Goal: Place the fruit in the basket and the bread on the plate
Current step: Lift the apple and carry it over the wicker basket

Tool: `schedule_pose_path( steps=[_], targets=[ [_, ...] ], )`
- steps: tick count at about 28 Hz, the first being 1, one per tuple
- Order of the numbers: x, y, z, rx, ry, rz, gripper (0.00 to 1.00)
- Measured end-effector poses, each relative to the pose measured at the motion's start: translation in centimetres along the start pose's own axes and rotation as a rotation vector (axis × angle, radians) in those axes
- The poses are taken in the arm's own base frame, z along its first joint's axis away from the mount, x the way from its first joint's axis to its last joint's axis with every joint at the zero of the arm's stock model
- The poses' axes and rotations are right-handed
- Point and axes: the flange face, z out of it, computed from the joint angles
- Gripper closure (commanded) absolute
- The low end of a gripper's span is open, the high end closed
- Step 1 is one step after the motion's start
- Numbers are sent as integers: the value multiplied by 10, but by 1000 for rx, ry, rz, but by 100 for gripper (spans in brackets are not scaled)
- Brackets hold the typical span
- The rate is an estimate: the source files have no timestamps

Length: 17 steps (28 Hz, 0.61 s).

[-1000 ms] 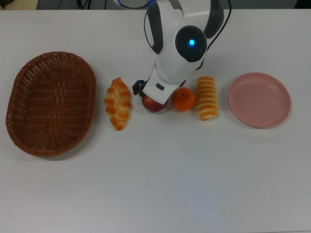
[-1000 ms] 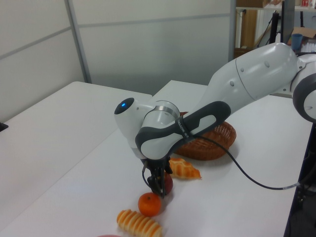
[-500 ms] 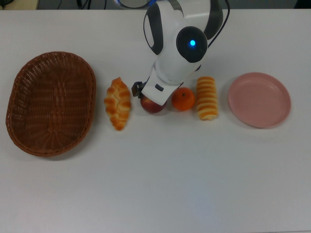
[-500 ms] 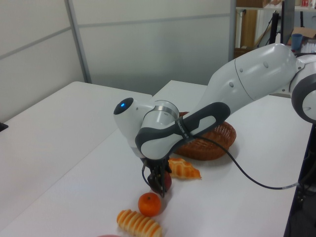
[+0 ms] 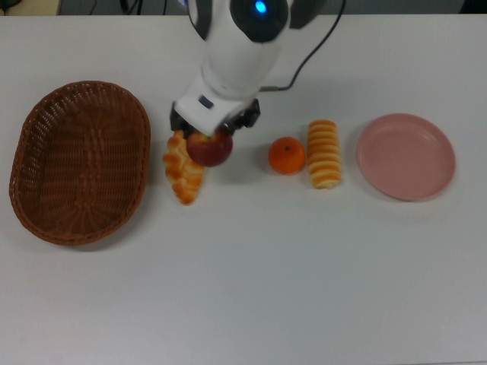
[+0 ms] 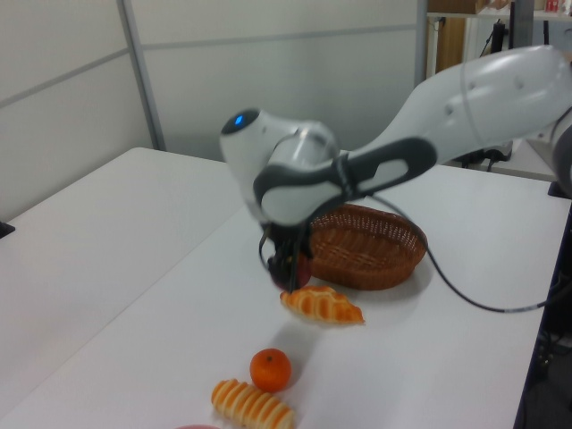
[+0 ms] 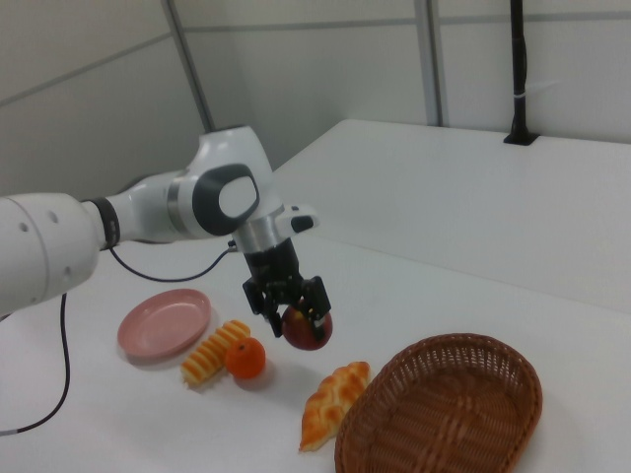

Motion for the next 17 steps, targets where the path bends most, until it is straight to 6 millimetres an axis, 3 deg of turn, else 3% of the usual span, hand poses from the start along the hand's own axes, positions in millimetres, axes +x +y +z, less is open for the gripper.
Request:
schedule_pose_path(
  steps=[4, 7, 9, 12, 17],
  targets=[
    [-13, 51, -25, -2, 33, 85, 54],
    [-21, 95, -22, -2, 30, 152, 54],
    [-26, 126, -8, -2, 9, 190, 54],
    [-28, 154, 17, -1, -16, 221, 53],
    [-19, 164, 67, 16, -73, 227, 47]
  ],
)
